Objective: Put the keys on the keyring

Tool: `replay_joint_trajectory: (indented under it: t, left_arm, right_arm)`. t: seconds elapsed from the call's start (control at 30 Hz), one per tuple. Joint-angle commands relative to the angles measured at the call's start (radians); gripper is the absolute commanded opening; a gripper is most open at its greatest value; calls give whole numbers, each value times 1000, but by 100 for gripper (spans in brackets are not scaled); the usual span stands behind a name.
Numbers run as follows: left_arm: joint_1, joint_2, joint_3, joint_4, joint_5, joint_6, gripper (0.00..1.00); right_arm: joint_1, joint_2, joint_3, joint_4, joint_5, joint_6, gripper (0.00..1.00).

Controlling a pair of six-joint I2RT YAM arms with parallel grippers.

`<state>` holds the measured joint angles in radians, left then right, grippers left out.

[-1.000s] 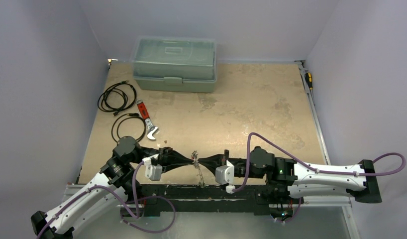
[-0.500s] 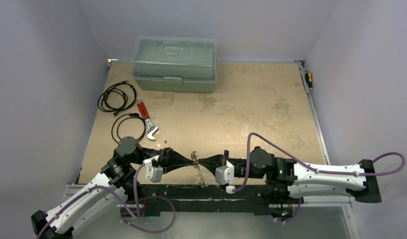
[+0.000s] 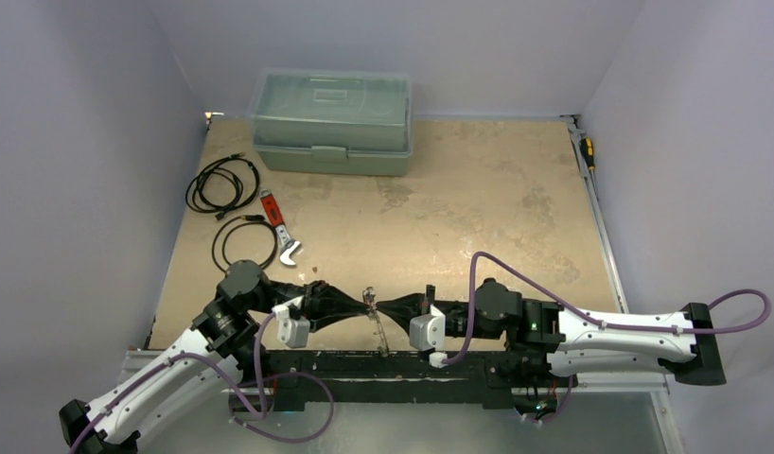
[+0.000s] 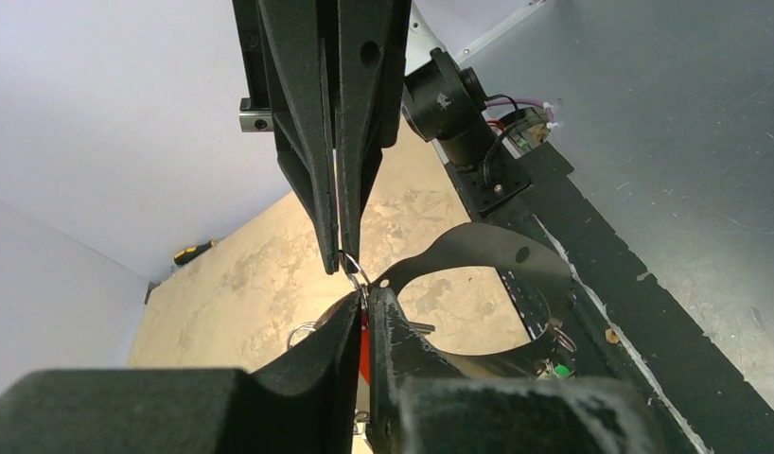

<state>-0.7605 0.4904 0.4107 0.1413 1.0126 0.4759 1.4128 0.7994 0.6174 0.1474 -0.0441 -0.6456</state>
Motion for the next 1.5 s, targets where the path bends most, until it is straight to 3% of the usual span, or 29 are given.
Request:
replay_joint_trajectory:
  t: [0.0,0.13,0.2,0.63,0.8,0.93,1.1,1.2,1.47]
  left_arm:
    - [-5,-16,-10,15,-9,20,13]
    - [-6,-29,-14,24,-27,9,35]
    - [-5,-32,-14,25,-34,6,39]
    - [-5,-70,-23,81,-108,-79,40]
    - [-5,-58,-14,105,-262,-192,41]
    - [-5,-48,11,122,-378,-319,46]
    - [-5,-78,24,128,-528,-467,64]
    - [-6,-82,61,87,-593,-522,68]
    - [-6,-85,85,70,-495,-523,68]
  right_arm:
    - [-1,-5,53,89,12,13,0]
    - [-2,-9,53,88,10,14,0]
    - [-1,-9,53,87,10,15,0]
    - [-1,-30,27,134,42,17,0]
    - [-2,-39,23,138,78,20,0]
    - [-2,-44,12,172,153,7,0]
    - [-6,-66,-20,236,226,-25,0]
    - [-9,-72,-22,254,227,-18,0]
    - [-9,-43,1,287,251,-7,0]
